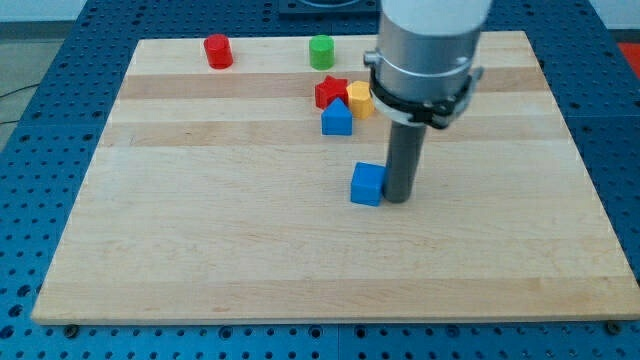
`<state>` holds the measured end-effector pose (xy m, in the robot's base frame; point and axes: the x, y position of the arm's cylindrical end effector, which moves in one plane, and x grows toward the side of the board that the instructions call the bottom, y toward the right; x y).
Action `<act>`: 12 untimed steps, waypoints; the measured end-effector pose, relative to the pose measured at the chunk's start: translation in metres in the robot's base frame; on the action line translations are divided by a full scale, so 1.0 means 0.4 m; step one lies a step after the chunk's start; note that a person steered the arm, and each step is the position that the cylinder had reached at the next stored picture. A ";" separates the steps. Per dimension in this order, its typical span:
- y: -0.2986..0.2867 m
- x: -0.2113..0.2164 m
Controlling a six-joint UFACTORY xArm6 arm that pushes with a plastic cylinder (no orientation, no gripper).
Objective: Move the yellow heart below to the blue triangle
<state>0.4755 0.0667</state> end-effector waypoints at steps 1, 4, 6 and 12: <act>-0.019 -0.089; 0.228 -0.204; 0.158 -0.366; -0.062 -0.212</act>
<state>0.3908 0.0418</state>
